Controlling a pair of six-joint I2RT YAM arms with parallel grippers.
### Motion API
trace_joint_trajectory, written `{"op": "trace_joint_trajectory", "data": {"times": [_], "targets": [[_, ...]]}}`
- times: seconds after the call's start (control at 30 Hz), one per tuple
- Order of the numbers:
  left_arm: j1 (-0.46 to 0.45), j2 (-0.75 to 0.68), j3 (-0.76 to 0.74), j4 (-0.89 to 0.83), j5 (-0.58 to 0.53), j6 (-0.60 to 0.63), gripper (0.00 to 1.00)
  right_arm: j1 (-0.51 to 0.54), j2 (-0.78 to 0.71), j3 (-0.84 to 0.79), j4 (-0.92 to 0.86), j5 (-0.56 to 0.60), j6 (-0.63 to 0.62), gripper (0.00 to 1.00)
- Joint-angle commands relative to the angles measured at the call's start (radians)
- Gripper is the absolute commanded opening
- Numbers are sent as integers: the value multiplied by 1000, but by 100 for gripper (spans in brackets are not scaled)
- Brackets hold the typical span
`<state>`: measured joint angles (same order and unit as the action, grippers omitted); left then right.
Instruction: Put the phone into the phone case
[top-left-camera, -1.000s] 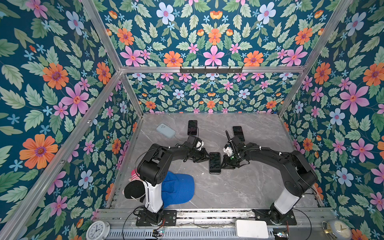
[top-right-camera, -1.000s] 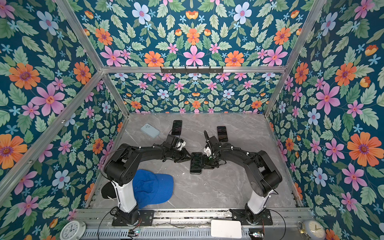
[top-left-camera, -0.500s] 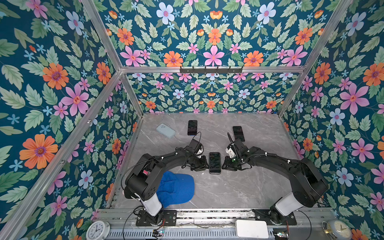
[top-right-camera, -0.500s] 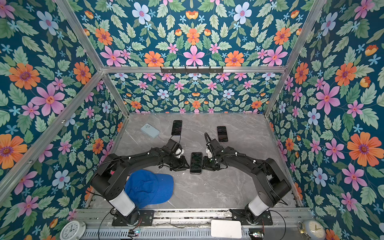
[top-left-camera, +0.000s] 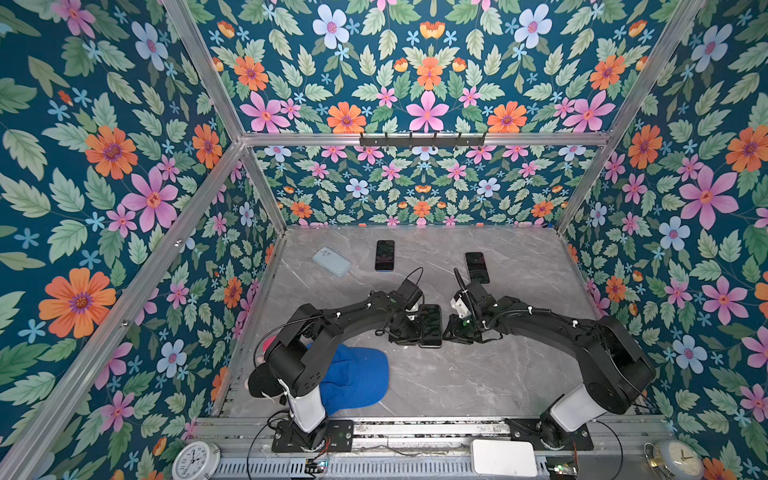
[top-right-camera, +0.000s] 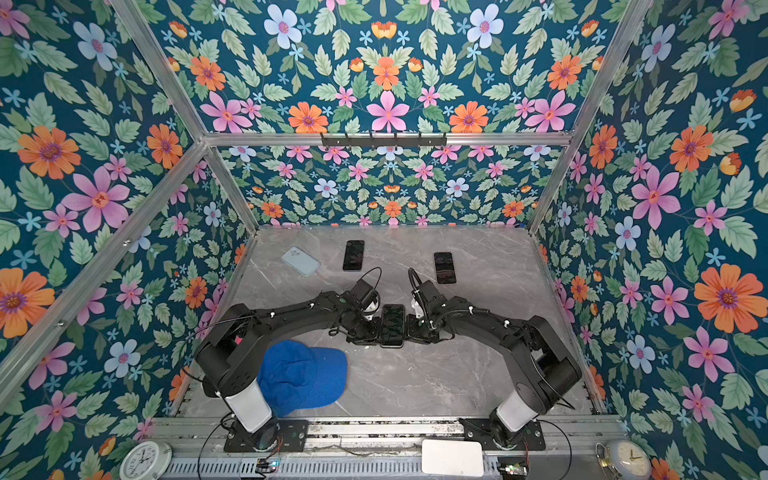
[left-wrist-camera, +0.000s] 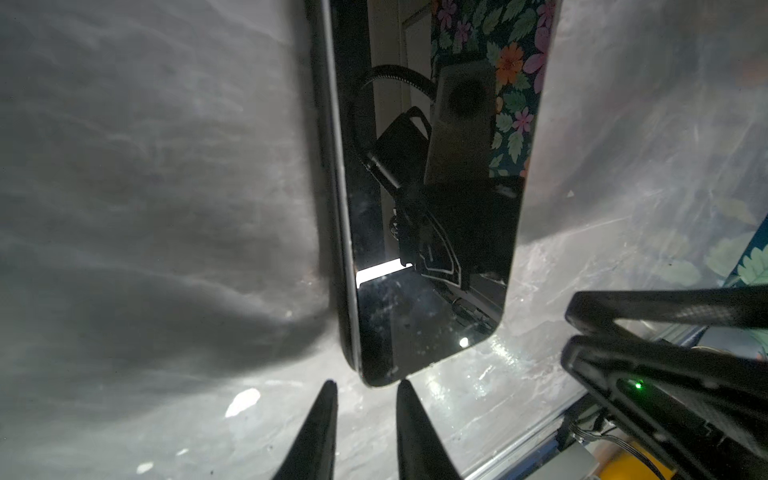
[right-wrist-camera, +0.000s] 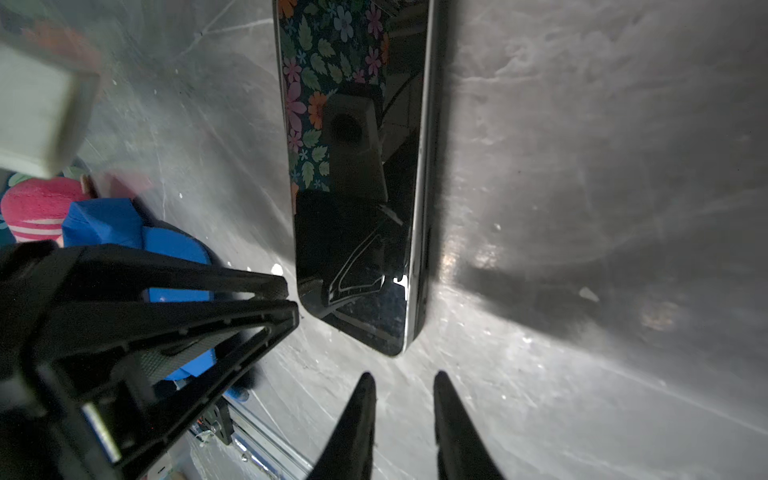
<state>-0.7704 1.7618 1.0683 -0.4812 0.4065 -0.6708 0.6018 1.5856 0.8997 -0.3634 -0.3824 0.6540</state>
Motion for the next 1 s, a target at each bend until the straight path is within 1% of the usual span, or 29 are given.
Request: {"op": "trace_joint_trajectory", "data": {"times": [0.0,0.43,0.67,0.97], "targets": [[-19,12,11,-55,-31,18,26,1,-4,2,11,4,10,26],[-46,41,74,-98,-99,28,24,1,-4,-11,26,0,18,26],[-52,66,88,-96,-98,33,23,1,8,-17,53,-27,28,29],[-52,92,93,-102,-108,40,15,7,28,-24,81,-46,39,29]]}}
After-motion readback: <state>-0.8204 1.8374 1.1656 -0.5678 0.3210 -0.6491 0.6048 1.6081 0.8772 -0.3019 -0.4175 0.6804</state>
